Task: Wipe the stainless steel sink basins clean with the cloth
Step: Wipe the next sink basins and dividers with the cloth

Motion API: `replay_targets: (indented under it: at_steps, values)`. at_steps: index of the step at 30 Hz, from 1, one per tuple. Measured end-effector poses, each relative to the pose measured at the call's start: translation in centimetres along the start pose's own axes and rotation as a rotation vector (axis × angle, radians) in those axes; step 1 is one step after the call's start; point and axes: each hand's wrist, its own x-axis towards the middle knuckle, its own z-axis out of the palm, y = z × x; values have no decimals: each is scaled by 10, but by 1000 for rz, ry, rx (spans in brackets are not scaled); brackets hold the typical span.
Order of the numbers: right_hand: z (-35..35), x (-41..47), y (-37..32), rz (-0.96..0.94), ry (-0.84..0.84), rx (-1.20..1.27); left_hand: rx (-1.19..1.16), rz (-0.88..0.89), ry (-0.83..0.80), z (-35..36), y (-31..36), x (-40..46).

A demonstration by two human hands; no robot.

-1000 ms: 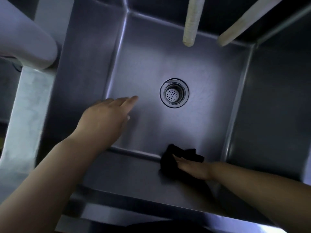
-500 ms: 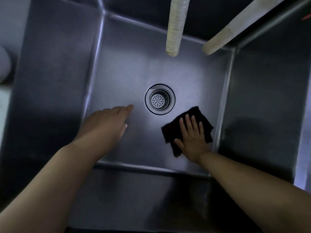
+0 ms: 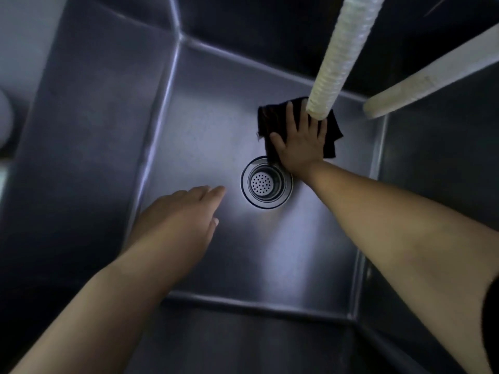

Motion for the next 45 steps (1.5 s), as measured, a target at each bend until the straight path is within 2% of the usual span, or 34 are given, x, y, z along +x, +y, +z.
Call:
replay_targets:
  at_steps: [4,9,12,18,23,26,29,31,33,34,36,40,42,45]
  values:
    - [-12,43,-19,-102,25,10,2,-19,-22,2,-3,3]
    - [-19,52,7,-261,29,31,-7,-55,-51,2,-3,2]
    - [-15,40,45,-143,61,22,-4,-58,-72,2,-2,3]
    - [-2,-12,96,140,-9,5,-48,-46,-52,2,-2,1]
    - [9,-96,92,190,-38,10,-50,-47,-100,5,-3,-1]
    - [3,-144,76,266,-140,-23,-7,-29,-128,7,1,-6]
    - [-7,-187,57,149,-166,-32,88,-16,-160,1,7,-14]
    - [-15,-208,49,24,-306,60,146,12,-115,-8,9,-24]
    - [-31,-225,35,-43,-539,127,149,23,-61,-22,10,-38]
    - [-40,-232,27,-54,-575,164,147,56,-14,-28,11,-46]
    - [-57,-247,9,-24,-531,264,179,181,79,-44,12,-64]
    - [-98,-272,-23,56,-330,510,376,249,72,-65,4,-97]
    - [-124,-286,-41,85,-215,655,386,273,68,-76,2,-116]
    - [-156,-303,-66,48,-61,821,307,315,165,-91,4,-144]
